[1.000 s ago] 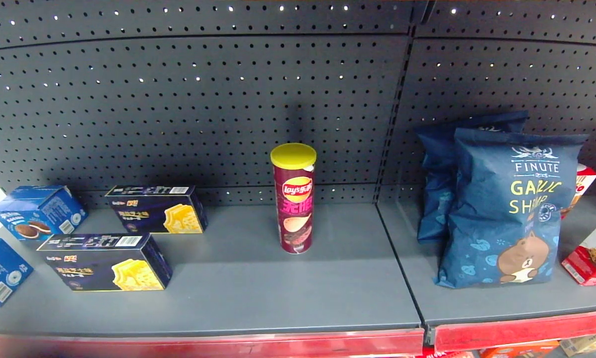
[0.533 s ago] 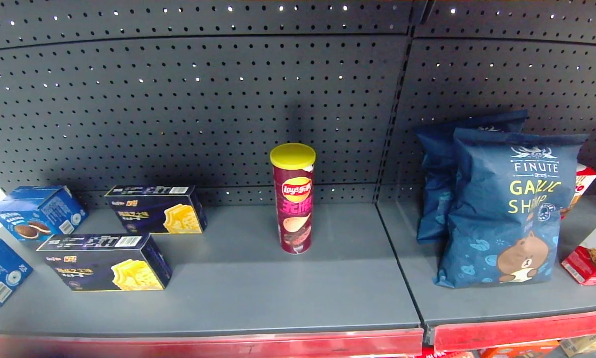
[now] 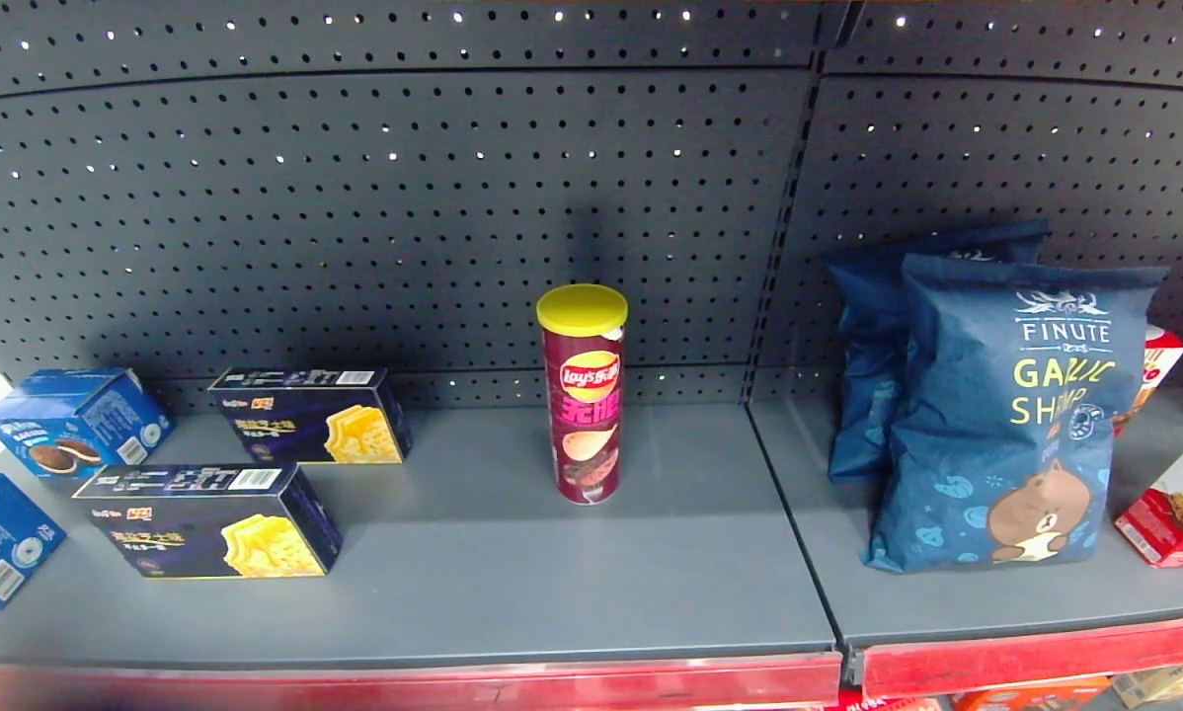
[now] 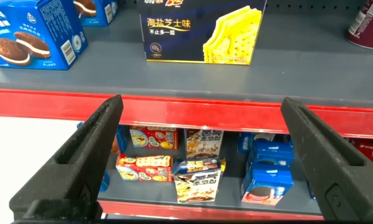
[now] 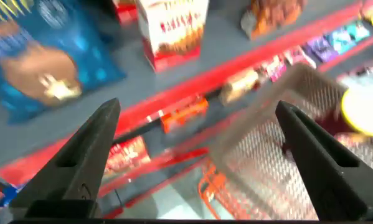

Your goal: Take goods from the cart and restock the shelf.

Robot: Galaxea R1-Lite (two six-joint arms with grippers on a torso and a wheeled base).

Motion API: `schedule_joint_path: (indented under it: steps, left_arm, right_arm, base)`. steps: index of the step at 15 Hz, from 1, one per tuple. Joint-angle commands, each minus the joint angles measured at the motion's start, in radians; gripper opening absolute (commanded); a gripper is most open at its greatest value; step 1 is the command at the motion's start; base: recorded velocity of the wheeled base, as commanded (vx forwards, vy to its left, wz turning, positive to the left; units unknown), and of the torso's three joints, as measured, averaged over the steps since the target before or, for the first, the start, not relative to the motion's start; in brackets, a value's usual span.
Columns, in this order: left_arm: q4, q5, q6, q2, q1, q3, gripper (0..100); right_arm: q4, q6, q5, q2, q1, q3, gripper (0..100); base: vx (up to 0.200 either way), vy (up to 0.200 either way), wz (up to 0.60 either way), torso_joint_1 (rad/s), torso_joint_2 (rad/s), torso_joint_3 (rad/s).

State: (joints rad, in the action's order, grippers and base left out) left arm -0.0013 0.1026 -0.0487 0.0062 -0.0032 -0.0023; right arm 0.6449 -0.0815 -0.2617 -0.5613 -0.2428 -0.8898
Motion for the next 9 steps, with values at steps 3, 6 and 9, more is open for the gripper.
schedule_joint_path:
  steps: [3,6,9]
  left_arm:
    - [0.000,0.000,0.000,0.001,0.000,0.001,100]
    - [0.000,0.000,0.000,0.001,0.000,-0.001,100]
    - [0.000,0.000,0.000,0.001,0.000,0.001,100]
  right_arm:
    - [0.044,0.003,0.116,0.161,-0.049,0.074,100]
    - [0.094,-0.014,0.125,0.170,-0.035,0.074,100]
    - [0.098,-0.044,0.091,0.166,-0.001,0.077,100]
  base:
    - [0.000,0.000,0.00,0.000,0.00,0.000]
    - [0.000,0.000,0.00,0.000,0.00,0.000]
    - [0.000,0.000,0.00,0.000,0.00,0.000]
